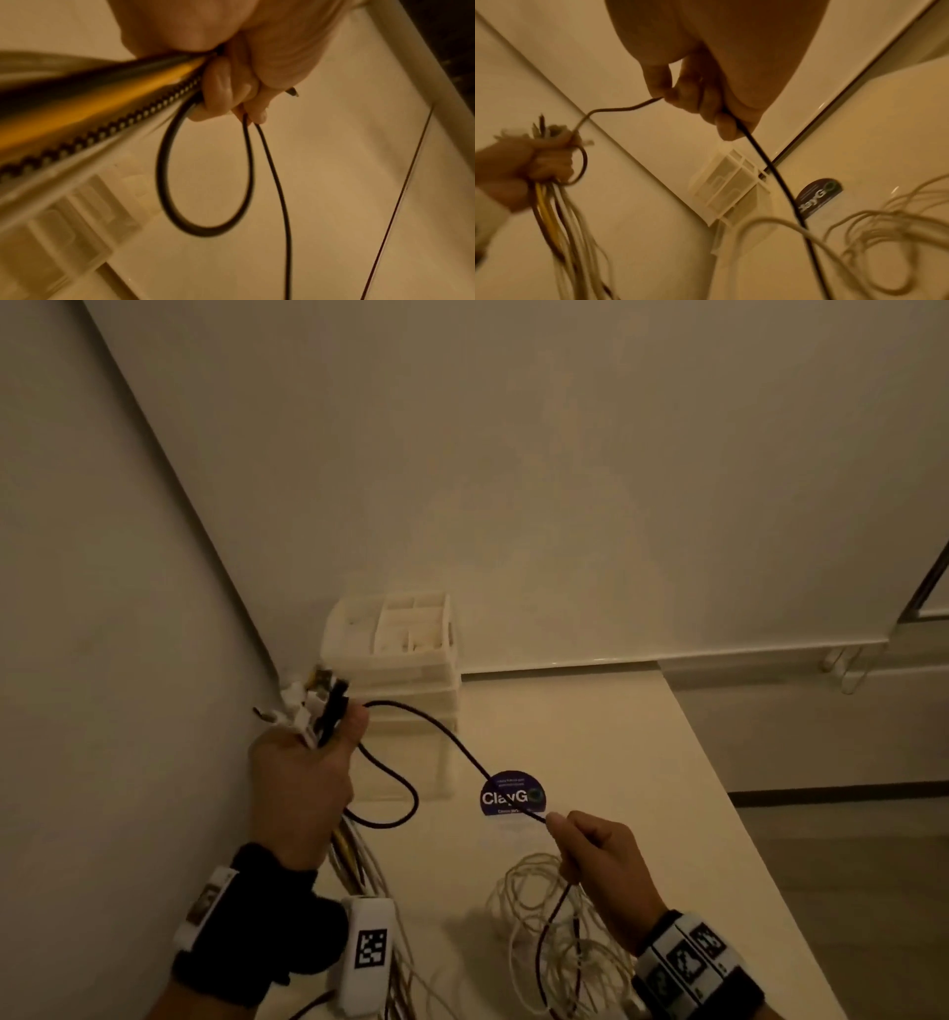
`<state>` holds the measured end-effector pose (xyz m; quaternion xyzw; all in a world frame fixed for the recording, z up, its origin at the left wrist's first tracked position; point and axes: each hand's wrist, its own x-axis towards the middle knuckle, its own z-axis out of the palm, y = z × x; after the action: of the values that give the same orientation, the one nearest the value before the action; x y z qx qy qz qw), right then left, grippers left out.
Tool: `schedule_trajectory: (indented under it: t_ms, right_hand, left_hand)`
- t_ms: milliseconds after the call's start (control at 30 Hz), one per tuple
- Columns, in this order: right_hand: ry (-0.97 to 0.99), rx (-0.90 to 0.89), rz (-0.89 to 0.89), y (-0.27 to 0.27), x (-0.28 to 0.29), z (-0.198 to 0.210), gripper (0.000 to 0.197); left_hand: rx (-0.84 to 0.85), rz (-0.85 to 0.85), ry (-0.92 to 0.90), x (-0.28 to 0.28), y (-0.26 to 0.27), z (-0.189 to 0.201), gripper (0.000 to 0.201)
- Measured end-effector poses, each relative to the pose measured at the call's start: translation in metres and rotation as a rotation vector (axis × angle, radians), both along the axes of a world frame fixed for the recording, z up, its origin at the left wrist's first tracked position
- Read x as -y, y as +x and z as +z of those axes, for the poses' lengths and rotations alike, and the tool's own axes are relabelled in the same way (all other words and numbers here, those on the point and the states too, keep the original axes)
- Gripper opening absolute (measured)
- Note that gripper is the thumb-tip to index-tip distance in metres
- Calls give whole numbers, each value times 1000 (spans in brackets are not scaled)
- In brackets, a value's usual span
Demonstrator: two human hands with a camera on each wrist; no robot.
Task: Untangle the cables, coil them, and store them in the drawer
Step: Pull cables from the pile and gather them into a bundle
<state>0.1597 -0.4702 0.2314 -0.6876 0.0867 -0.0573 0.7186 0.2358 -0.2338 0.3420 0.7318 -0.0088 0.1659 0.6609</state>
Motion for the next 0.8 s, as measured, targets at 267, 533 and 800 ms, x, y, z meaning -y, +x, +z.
schedule_trajectory:
  t_ms: [267,533,800]
  right_hand:
    - [-225,139,-93,74,8,49,45]
    - [-193,323,123,71,18,100,44]
    - [-75,307,352,55,10,129,42]
  left_hand:
    - [322,241,192,42,-16,10,15]
    - [265,-294,320,75,-19,14,19]
    - [238,-211,241,82,-3,4,17]
